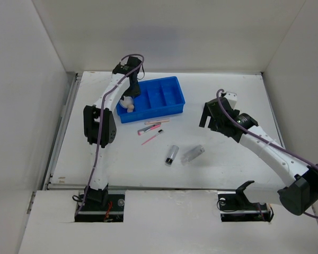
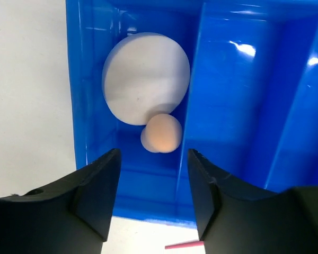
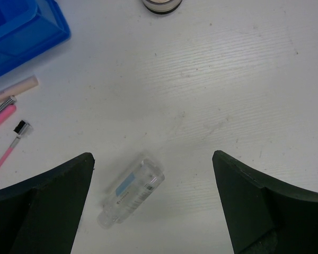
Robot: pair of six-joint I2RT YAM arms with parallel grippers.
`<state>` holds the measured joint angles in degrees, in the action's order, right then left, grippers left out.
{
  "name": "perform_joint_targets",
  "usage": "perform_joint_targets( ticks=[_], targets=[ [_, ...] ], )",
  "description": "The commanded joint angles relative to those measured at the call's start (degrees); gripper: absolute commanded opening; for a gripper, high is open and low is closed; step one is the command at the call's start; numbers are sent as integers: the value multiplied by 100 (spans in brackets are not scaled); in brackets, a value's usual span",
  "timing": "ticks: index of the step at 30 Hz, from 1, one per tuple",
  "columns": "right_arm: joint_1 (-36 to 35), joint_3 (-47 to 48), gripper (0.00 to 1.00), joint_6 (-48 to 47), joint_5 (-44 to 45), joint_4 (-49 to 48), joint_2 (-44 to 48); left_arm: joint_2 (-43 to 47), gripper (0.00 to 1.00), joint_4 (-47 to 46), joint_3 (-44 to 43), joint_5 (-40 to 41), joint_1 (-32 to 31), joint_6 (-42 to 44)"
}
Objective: Organize the makeup
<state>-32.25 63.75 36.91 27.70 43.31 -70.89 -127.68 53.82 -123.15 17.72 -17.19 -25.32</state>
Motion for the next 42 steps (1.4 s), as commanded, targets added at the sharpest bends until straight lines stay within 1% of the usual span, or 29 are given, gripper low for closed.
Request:
perform_joint_targets(
  ticks=[1,2,4,5,7,8,9,10,11,12,13,14,15,17,18,20,22,25,26,29,31,37,39,42],
  targets=[
    [-1,121,100,-17,130,64,216,917,49,-3,-17,-58,-239,228],
    [-1,121,100,-17,217,116,216,1103,47,-3,115,-5,-354,308],
    [-1,121,100,35,270,116,409,1533,42,-169,843,-118,-635,466],
    [-1,121,100,36,271,116,410,1979,41,-362,1472,-345,-976,623],
    [-1,-54,100,106,210,116,489,2368,41,-539,2091,-584,-1346,625],
    [-1,-107,100,106,209,116,550,2649,41,-592,2337,-724,-1714,625],
    [-1,-108,100,237,157,64,550,2739,43,-671,2775,-978,-1891,625],
    [-1,-186,100,290,104,64,550,2818,45,-741,3005,-1102,-2067,442],
    [-1,-257,100,291,104,64,611,2949,46,-855,3243,-1225,-2252,440],
    [-1,-257,100,369,104,11,681,2950,48,-1065,3436,-1340,-2602,371],
    [-1,-310,100,370,104,11,682,2950,53,-1067,3656,-1341,-2779,300],
    [-1,-310,100,370,104,11,752,2950,57,-1145,3719,-1341,-2938,248],
    [-1,-310,100,370,173,11,752,2872,64,-1146,3720,-1341,-3218,247],
    [-1,-249,100,370,296,90,752,2766,66,-1076,3720,-1341,-3430,177],
    [-1,-162,100,370,297,160,752,2696,72,-1076,3824,-1341,-3518,116],
    [-1,-90,100,370,297,160,752,2617,72,-1224,4026,-1471,-3668,63],
    [-1,-90,100,370,297,213,805,2555,76,-1478,4202,-1551,-3747,10],
    [-1,-90,100,370,297,213,805,2380,76,-1559,4308,-1745,-3800,10],
    [-1,-90,100,318,297,213,805,2283,73,-1611,4308,-1745,-3853,10],
    [-1,-90,100,317,297,213,805,2090,66,-1734,4440,-1947,-3853,10],
    [-1,-90,100,317,297,213,805,2011,58,-1823,4572,-1947,-3853,-51],
    [-1,-90,100,317,297,213,858,1809,52,-1928,4695,-1438,-3853,-52],
    [-1,-90,100,317,297,213,858,1720,42,-1928,4642,-1358,-3853,-52],
    [-1,23,100,317,350,266,858,1658,21,-1665,4449,-1131,-3853,-52]
  ],
)
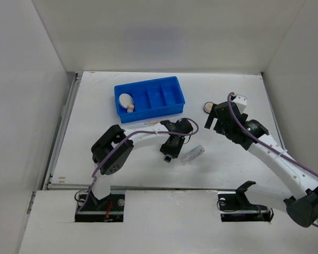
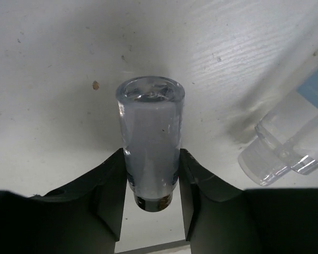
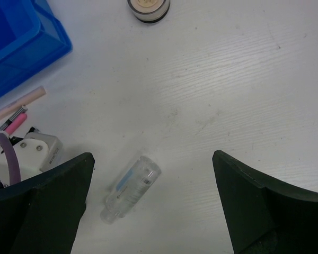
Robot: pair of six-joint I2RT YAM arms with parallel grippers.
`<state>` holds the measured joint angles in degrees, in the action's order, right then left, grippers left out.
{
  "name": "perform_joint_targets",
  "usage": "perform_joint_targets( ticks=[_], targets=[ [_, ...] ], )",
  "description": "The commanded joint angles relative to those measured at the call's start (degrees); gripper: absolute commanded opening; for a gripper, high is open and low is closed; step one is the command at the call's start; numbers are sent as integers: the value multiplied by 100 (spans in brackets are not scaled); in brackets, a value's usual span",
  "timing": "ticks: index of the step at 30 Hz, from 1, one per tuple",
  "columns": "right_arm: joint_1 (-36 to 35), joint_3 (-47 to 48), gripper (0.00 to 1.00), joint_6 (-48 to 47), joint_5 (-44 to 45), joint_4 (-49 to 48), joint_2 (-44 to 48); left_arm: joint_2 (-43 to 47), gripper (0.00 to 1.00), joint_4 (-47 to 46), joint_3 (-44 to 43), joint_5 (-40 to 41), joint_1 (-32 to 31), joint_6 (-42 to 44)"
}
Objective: Organize the makeup
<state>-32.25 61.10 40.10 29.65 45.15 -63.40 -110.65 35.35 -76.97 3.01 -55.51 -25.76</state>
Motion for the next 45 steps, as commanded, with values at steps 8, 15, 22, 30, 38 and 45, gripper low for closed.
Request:
perform_joint_targets(
  ticks=[8,15,22,30,38,45],
  targets=[
    [-1,464,100,-2,208,144,688,623,0,1323,-1222,622,872,475],
    [-1,762,100,-2,208,249,688,152,0,1869,-3173,26,2436,475],
    [-1,868,100,-54,208,249,566,-1306,0,1984,-5282,-28,3282,212],
    [-1,816,100,-55,155,249,565,-2206,0,1827,-6199,-28,3564,-43],
    [-1,868,100,-55,155,302,451,-2444,12,1887,-6084,209,3626,-158],
    [-1,868,100,-55,103,302,451,-2049,71,1818,-5699,209,3626,105]
  ],
)
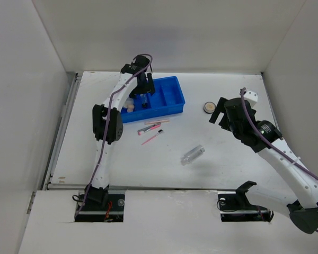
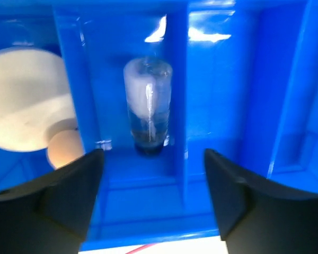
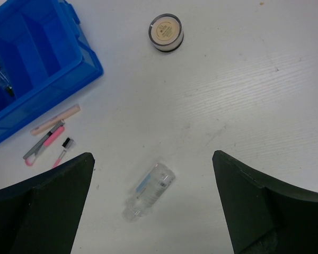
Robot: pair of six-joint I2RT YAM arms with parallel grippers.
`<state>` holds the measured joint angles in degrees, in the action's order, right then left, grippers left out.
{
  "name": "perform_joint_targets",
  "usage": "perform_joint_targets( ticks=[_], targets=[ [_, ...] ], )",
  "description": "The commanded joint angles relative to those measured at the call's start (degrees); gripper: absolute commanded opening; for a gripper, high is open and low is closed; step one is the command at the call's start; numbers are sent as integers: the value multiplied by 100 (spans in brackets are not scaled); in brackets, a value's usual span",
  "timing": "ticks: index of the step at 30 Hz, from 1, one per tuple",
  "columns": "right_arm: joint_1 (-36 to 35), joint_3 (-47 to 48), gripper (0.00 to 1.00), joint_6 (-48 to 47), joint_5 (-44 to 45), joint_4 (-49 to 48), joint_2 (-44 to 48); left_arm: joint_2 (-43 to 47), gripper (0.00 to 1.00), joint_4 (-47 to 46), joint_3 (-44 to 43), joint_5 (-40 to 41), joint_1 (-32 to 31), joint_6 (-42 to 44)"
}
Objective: Organize the makeup
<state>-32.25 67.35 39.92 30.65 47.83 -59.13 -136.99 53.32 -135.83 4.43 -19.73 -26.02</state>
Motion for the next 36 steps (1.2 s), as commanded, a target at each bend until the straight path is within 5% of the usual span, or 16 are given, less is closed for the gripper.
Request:
perform_joint_targets(
  ticks=[1,2,4,8,14,23,32,36],
  targets=[
    [-1,243,100,-37,2,33,25,803,75,21,249,163,-4,193],
    [-1,243,100,-37,2,33,25,892,87,21,250,225,-83,324],
    [-1,243,100,-37,2,33,77,1068,89,108,250,471,-189,474],
    [-1,243,100,104,-51,86,383,2066,72,92,1038,323,-828,1019],
    [-1,243,100,271,-191,86,692,2835,72,-419,2971,-319,-2165,1653],
    [-1,402,100,323,-77,253,877,2134,81,-524,3108,-434,-3959,2136],
    [-1,402,100,323,-77,305,930,1210,81,-463,2895,-583,-4232,2347],
    [-1,402,100,323,-25,358,930,947,70,-568,2895,-706,-4232,2400]
  ],
)
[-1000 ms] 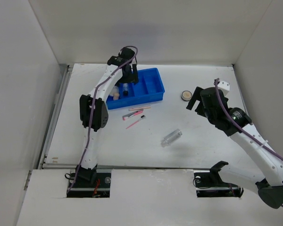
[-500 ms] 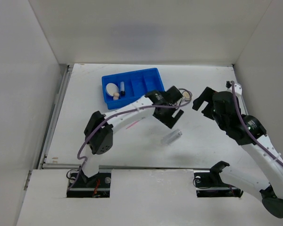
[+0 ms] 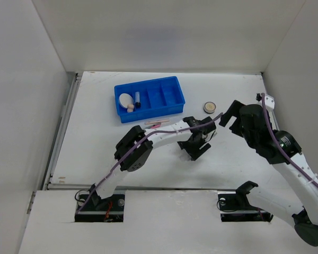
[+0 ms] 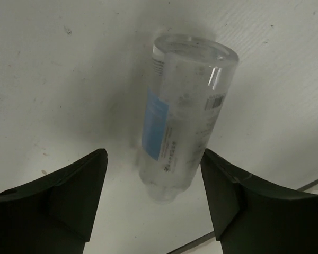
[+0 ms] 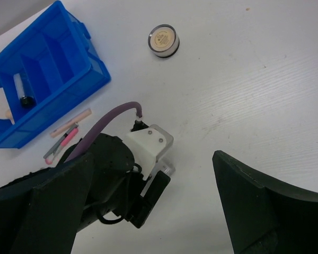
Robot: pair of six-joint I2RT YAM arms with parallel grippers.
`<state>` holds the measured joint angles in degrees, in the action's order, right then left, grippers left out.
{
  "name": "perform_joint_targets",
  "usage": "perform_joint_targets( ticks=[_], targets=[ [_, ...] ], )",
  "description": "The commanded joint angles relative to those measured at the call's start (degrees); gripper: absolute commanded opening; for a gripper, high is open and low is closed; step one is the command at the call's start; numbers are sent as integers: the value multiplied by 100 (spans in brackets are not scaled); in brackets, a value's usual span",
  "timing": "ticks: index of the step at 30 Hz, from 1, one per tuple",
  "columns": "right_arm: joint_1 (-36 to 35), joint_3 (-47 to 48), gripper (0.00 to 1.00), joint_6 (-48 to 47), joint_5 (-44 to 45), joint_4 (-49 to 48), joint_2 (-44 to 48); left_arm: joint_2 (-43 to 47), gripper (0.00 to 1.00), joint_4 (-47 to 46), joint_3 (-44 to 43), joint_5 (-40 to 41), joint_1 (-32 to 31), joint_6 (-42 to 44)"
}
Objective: Organize the makeup
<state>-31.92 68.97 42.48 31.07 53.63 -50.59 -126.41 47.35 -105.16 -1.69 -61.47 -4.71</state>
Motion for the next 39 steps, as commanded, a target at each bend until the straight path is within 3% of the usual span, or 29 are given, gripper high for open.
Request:
perform_joint_targets(
  ticks=[1,3,7,8,10,15,18,25,30,39],
  targets=[
    [-33,240,100,68,-66,-221,75,-112,66,-24,-171,-94,-58,269],
    [-33,187,100,68,-66,-221,75,-165,59,-77,-171,-94,-58,217],
    [-33,187,100,68,-66,-221,75,-17,23,-130,-171,177,-6,76],
    [-33,187,100,68,-66,-221,75,80,9,-78,-171,239,108,6],
    [-33,187,100,68,-66,-221,75,282,0,-77,-171,240,328,-91],
    [-33,187,100,68,-13,-221,75,1003,0,107,-390,-322,1330,-363],
    [-33,187,100,68,-13,-274,23,1215,0,334,-732,-200,1847,-548],
    [-33,187,100,68,-13,-326,-30,988,0,257,-1444,-683,3394,-1277],
    [-33,187,100,15,-13,-326,-83,364,0,459,-2418,-535,3914,-1620],
    [-33,187,100,-38,-66,-379,-241,-76,0,511,-2614,178,4362,-2069]
  ],
)
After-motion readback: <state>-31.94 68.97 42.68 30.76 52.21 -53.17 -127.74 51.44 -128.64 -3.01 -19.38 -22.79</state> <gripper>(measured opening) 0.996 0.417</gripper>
